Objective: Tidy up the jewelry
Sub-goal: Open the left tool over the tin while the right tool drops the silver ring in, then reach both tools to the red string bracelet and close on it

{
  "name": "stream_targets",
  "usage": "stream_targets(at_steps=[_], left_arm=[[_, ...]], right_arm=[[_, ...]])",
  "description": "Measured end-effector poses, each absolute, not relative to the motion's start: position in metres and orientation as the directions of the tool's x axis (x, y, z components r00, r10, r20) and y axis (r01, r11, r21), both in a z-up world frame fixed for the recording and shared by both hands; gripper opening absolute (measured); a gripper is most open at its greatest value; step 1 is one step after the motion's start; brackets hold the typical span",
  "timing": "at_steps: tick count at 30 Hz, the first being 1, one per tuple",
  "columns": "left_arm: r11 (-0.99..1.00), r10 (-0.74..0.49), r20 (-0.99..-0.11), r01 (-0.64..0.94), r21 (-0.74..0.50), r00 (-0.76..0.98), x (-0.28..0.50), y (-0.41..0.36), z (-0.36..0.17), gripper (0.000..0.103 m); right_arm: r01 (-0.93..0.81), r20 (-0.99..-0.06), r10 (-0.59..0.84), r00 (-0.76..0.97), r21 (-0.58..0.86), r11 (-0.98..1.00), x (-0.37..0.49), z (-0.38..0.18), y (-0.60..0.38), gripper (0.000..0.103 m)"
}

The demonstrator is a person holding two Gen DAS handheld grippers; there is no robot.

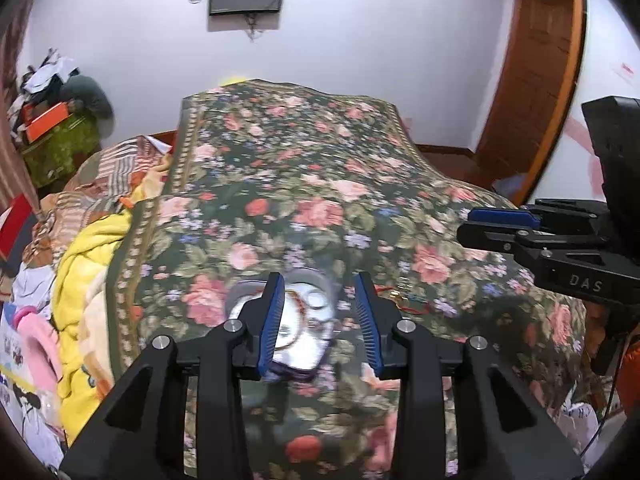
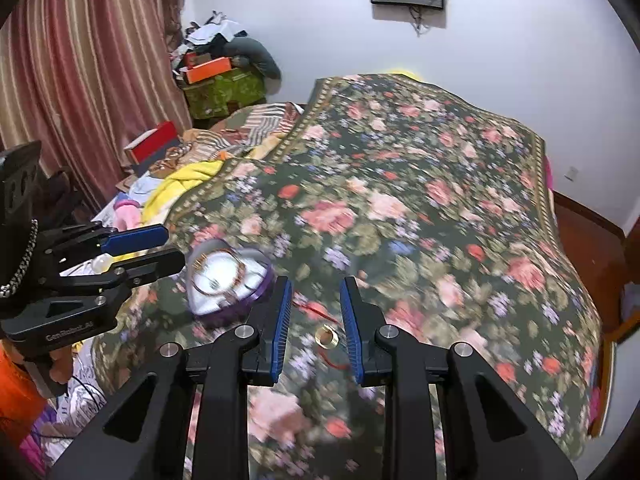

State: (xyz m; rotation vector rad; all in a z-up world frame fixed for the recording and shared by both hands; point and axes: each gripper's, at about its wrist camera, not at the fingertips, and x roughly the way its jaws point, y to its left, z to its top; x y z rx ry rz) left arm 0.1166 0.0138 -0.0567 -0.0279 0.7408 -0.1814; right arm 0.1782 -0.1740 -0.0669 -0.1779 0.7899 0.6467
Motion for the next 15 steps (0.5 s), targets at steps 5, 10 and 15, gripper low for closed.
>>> stream_targets(at_steps=[5,10,15], left_arm=[[0.976,-0.197,-0.693,0.202,-0.076,0.694,0.122,-0.011,-0.068,0.037],[0.968,-0.24,-0.721,0.214,-0.129,0.65,0.132,-0.02,-0.084,0.037],[0.954,-0.289,-0.746,0.244,-0.173,0.601,0.141,-0.035,-0.102,0.037]], right_arm=[[-0.587,-0.74,0.44,0.509,0.076,0.806,0.179,-0.081,-0.19,0.023],[-0.583,-0.774,0.422,0.472,0.086,0.808,0.183,-0.099,-0.196,0.023],[-0.573,-0.788,0.419,0.451,0.104,0.813,0.186,-0.111,-0.204,0.023]])
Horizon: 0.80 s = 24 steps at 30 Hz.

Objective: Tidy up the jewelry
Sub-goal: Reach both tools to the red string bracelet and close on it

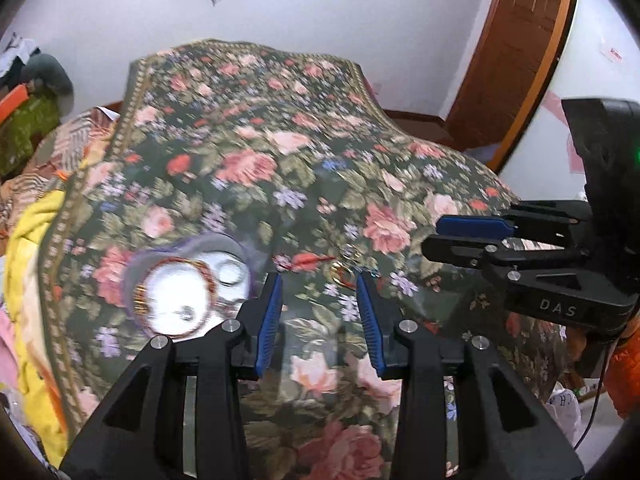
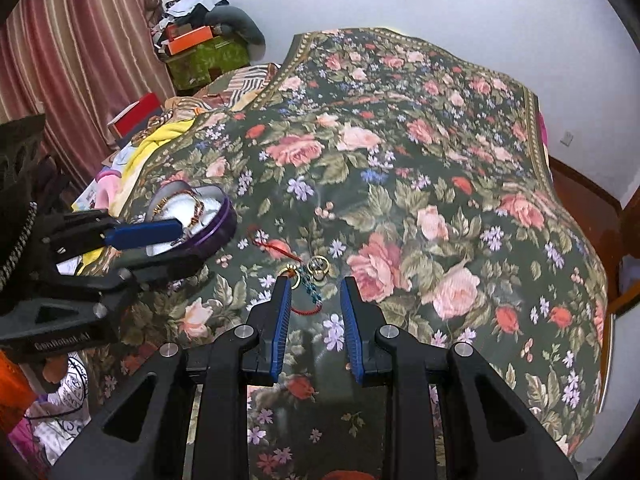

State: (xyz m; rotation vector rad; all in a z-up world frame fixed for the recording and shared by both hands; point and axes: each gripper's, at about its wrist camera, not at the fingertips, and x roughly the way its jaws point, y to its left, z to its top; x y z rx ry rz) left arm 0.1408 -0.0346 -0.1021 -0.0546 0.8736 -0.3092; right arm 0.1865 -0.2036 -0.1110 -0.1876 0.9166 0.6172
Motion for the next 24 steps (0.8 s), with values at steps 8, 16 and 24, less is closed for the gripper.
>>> stream_targets(at_steps=[8,16,24], left_arm=[[0.945,-0.297,-0.78,0.288,-0.157,0.551,0.152,-0.062,-0.129,0.031],[0.957,-0.255,-0.821,0.256,-0.137,0.512,0.17,-0.065,-0.152,0.026],[0.964,-0.225,-0.828,0.242,-0.112,0.513,0.177,-0.059,-0.157,0.024]], right_arm=[[-0.553,-0.793,0.417,0.445,0.123,0.824,0.191,-0.113,-0.218,0.023],[-0.563,-0.793,0.444,0.417,0.158,0.811,0.193,-0.12,-0.221,0.023],[-0.582,-0.822,0.439,0.363,0.168,0.796,0.197,-0.135,-0.211,0.023]])
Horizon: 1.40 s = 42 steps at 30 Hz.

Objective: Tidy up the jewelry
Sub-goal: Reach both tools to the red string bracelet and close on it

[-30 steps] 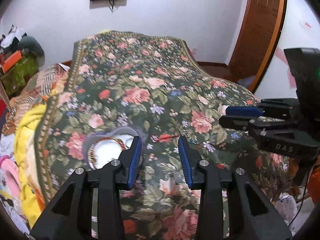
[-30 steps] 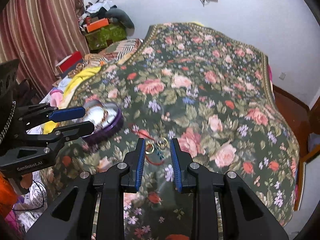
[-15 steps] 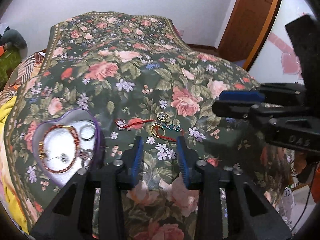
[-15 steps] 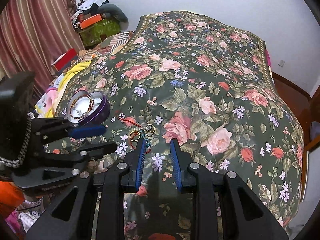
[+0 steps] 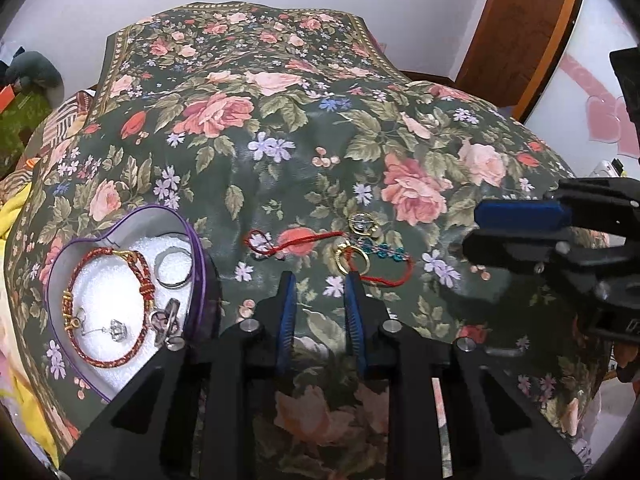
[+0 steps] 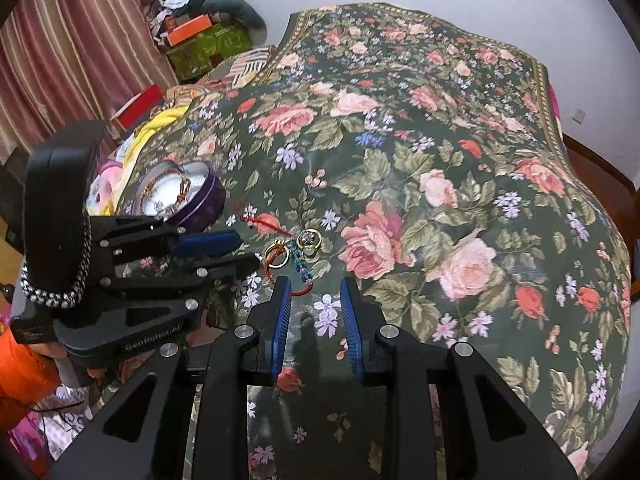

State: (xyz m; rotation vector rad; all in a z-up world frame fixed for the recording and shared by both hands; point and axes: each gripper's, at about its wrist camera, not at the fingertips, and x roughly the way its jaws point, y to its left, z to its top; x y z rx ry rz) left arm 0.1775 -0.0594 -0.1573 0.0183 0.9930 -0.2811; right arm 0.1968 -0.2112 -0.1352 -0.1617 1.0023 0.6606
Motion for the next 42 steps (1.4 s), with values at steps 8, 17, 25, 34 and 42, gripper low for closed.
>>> stream_targets(at_steps=[8,17,25,34,42], left_arm=[[0.965,-0.224,-0.826,0.238,-0.112,0.518,0.18,-0.05,-0.158,0.024],[0.96,-0.239,-0.822,0.254,-0.12,0.517,0.18,-0.049,-0.16,0.024],[0.953,-0.258,-0.824,0.275,-0.129,0.505,0.183,-0.054,-0.162,0.024],[0.95,-0.265,-0.829,0.282,-0.137,0.492,0.187,-0.059,-0.162,0.024],[0.947,-0.256,-0.837,0.299,-0.117,0.483,0.194,-0.069,-0.162,0.024]], right_arm=[[-0.618,-0.857,0.415,0.306,0.153,0.771,0.198,-0.15,-0.189,0.023],[-0.606,-0.881,0.353,0.314,0.1,0.789,0.211,-0.163,-0.18,0.023],[-0.609,-0.878,0.395,0.271,0.162,0.777,0.22,-0.17,-0.181,0.023],[-0.626,-0.879,0.367,0.304,0.106,0.772,0.216,-0.169,-0.182,0.007],[-0.591,-0.863,0.339,0.374,0.06,0.805,0.222,-0.161,-0.202,0.007]])
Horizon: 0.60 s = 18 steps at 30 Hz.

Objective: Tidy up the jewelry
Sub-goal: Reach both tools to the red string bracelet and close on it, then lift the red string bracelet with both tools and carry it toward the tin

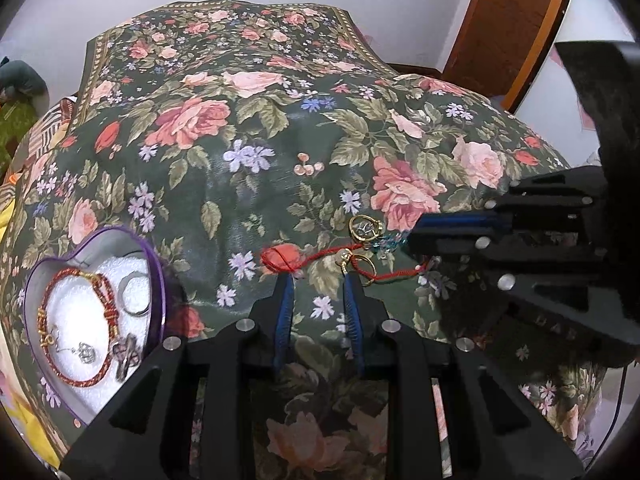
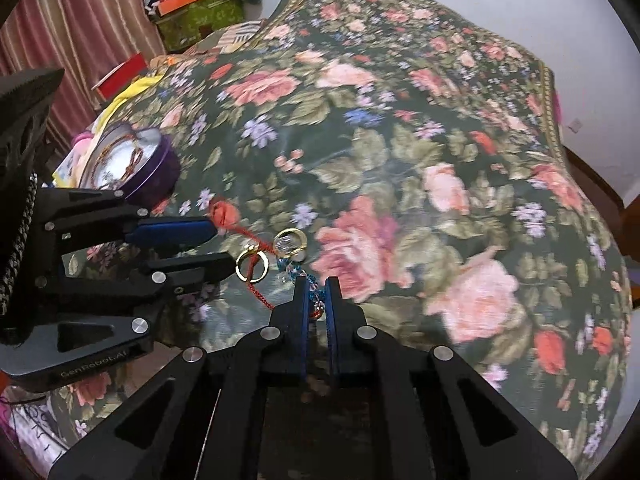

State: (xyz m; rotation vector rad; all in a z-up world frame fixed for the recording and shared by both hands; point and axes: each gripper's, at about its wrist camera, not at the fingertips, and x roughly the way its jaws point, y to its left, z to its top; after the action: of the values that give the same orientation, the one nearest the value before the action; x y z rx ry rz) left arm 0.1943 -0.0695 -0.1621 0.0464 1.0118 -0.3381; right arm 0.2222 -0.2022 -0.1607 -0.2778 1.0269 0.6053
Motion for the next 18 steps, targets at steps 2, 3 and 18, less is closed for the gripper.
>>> stream_targets(at_steps=[2,3,18], left_arm=[[0.946,-0.258,-0.838,0.3,-0.119,0.48,0.196,-0.072,-0.162,0.024],[0.945,-0.263,-0.838,0.302,-0.125,0.477,0.197,-0.073,-0.162,0.024],[0.931,-0.292,-0.844,0.336,-0.143,0.45,0.204,-0.093,-0.161,0.024]], right_arm=[[-0.58,-0.853,0.339,0.396,0.053,0.813,0.223,-0.157,-0.206,0.007],[-0.577,-0.848,0.34,0.407,0.05,0.815,0.223,-0.154,-0.208,0.007],[-0.525,-0.784,0.347,0.514,0.032,0.851,0.229,-0.129,-0.232,0.007]])
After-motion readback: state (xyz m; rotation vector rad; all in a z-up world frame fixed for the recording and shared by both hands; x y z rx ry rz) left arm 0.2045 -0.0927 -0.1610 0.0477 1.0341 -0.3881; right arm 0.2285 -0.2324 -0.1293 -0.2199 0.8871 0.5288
